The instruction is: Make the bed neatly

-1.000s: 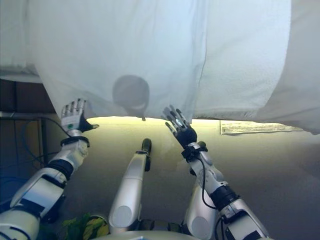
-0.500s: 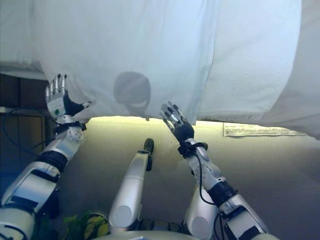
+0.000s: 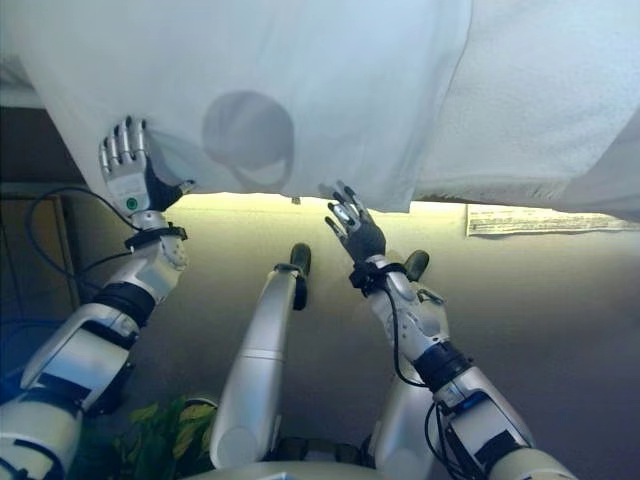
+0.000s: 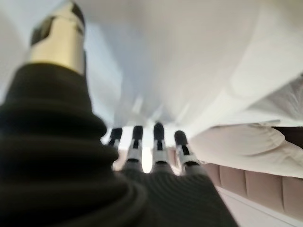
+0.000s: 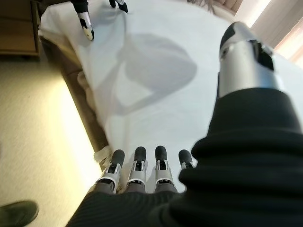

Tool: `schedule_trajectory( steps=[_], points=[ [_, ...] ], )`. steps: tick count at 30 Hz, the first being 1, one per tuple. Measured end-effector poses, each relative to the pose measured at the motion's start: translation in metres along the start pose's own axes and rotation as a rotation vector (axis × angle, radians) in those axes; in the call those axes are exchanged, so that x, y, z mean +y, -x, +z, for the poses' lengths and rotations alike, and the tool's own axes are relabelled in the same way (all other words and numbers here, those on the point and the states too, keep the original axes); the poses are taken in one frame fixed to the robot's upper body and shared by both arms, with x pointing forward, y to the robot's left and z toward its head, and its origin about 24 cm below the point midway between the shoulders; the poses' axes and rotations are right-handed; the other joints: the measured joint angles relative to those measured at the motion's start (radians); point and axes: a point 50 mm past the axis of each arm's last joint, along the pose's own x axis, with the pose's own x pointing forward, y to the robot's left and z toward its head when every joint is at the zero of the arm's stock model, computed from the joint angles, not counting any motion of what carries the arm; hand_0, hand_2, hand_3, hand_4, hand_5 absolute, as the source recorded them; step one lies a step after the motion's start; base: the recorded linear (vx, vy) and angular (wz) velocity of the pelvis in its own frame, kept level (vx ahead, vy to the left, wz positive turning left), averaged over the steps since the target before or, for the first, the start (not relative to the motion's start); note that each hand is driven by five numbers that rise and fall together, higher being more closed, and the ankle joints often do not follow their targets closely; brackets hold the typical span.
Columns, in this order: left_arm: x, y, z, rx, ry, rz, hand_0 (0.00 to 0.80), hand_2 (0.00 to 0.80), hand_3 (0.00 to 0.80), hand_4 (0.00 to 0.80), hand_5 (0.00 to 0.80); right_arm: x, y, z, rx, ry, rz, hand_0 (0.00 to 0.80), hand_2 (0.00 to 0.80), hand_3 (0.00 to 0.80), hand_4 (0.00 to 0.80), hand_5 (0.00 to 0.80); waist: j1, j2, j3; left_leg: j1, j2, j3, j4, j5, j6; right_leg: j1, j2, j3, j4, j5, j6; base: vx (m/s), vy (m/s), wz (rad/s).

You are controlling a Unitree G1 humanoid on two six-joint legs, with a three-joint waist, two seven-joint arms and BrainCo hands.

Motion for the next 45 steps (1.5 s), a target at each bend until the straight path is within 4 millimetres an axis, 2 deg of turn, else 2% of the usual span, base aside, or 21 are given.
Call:
schedule_trajectory(
  steps=[2,6,12,16,26,29,41,45],
  points=[
    [0.003,-0.003,-0.001,0.001,-0.002,0.013,0.0,0.0,0.0,0.0,0.0,-0.006,0.003,0.002,0.009,0.019,-0.015,0.0,0.0,0.0,0.0,0.0,-0.007,0.0,0.0,-0.037,0.004,0.003,0.062,-0.017,0.007,-0.042,-0.001,0.021,0.062,-0.011,0.008,0.056,0.075,-0.08],
    [0.003,-0.006,-0.002,0.0,-0.031,-0.027,0.0,0.0,0.0,0.0,0.0,-0.011,0.004,0.002,0.043,0.032,-0.034,0.0,0.0,0.0,0.0,0.0,-0.034,-0.001,0.003,-0.101,0.008,0.002,0.136,-0.027,0.001,-0.115,0.001,0.041,0.136,-0.022,-0.001,0.024,0.058,-0.04],
    [0.001,-0.008,-0.004,0.016,-0.051,-0.098,0.0,0.0,0.0,0.0,0.0,-0.018,0.007,0.001,0.081,0.033,-0.056,0.0,0.0,0.0,0.0,0.0,-0.052,0.0,0.004,-0.159,0.021,0.001,0.173,-0.019,-0.001,-0.189,0.017,0.06,0.185,-0.022,-0.002,-0.021,0.021,-0.08],
    [-0.001,-0.007,-0.004,0.021,-0.057,-0.107,0.0,0.0,0.0,0.0,0.0,-0.023,0.008,0.009,0.061,0.044,-0.067,0.0,0.0,0.0,0.0,0.0,-0.052,0.0,0.005,-0.192,0.025,-0.003,0.177,-0.016,-0.002,-0.23,0.016,0.056,0.19,-0.024,-0.004,-0.067,-0.004,-0.07],
    [0.005,-0.018,0.002,0.009,-0.034,-0.09,0.0,0.0,0.0,0.0,0.0,-0.019,0.004,0.019,0.026,0.044,-0.016,0.0,0.0,0.0,0.0,0.0,-0.05,0.0,0.005,-0.25,0.033,-0.006,0.147,-0.002,-0.008,-0.273,0.009,0.037,0.172,-0.025,-0.007,-0.095,-0.04,0.04],
    [0.006,-0.023,0.005,0.009,-0.024,-0.104,0.0,0.0,0.0,0.0,0.0,-0.013,0.0,0.023,0.011,0.046,0.016,0.0,0.0,0.0,0.0,0.0,-0.049,0.0,0.004,-0.256,0.034,-0.007,0.11,0.009,-0.011,-0.273,-0.002,0.014,0.146,-0.025,-0.008,-0.09,-0.059,0.09],
    [0.002,-0.026,0.008,0.029,0.072,-0.182,0.0,0.0,0.0,0.0,0.0,-0.005,-0.004,0.033,-0.078,0.038,0.078,0.0,0.0,0.0,0.0,0.0,-0.046,-0.005,0.002,-0.246,0.036,-0.054,0.021,0.032,-0.052,-0.238,0.003,-0.057,0.086,-0.04,-0.051,-0.053,-0.07,0.05],
    [0.001,-0.025,0.007,0.036,0.093,-0.187,0.0,0.0,0.0,0.0,0.0,-0.001,-0.005,0.03,-0.089,0.012,0.095,0.0,0.0,0.0,0.0,0.0,-0.038,-0.026,0.001,-0.237,0.049,-0.063,-0.004,0.038,-0.059,-0.216,0.019,-0.079,0.05,-0.031,-0.056,-0.004,-0.075,-0.07]
  ],
)
